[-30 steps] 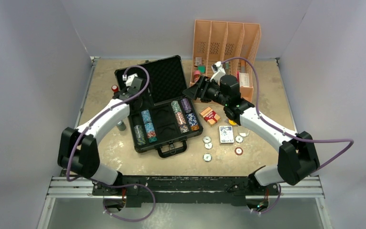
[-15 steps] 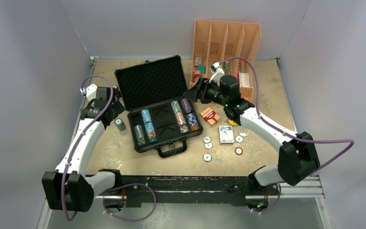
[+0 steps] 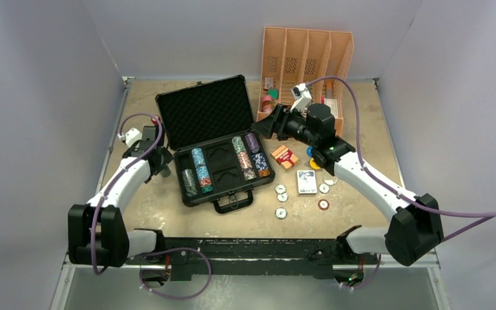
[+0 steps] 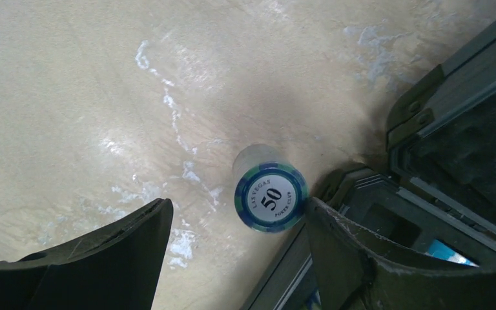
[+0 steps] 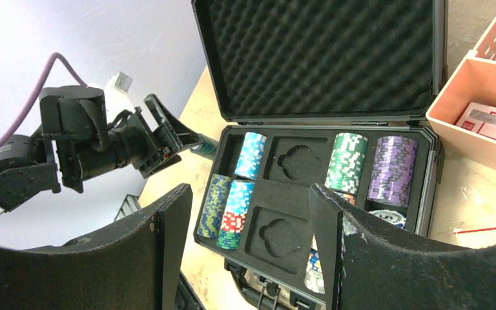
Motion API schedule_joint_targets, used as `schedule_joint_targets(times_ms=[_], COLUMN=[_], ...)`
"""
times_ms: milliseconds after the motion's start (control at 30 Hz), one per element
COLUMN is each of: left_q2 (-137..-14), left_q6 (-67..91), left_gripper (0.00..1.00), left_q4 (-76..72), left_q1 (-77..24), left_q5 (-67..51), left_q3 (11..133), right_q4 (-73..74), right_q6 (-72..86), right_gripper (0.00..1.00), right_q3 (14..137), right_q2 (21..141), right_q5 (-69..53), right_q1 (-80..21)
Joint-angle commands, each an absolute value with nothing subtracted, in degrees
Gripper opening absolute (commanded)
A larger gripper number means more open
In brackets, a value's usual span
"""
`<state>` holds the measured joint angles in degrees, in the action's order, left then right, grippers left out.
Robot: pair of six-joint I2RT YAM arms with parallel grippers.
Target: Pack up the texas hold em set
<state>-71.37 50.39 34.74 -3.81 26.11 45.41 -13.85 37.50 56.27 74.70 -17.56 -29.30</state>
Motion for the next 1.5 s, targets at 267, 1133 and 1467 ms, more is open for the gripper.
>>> schedule_joint_targets(times_ms=[267, 1133, 1467], left_q2=[-80.6, -64.8, -61.5], left_q6=[48.2, 42.4, 41.7], left_gripper=[0.61, 0.23, 0.24], left_q4=[29.9, 37.0, 28.7], left_q1=[-3.7, -4.1, -5.3], left_q5=[28.3, -15.5, -36.5], left_q3=[49.4, 61.2, 60.2], right_q4=[-16.5, -33.1, -34.4], right_q6=[35.5, 7.7, -10.7], right_gripper=[0.70, 0.79, 0.80], right_q3=[56.7, 68.1, 68.3], right_q2=[75.2, 87.2, 91.9], right_q5=[-17.1, -27.7, -39.6], right_q1=[-29.6, -43.4, -44.4])
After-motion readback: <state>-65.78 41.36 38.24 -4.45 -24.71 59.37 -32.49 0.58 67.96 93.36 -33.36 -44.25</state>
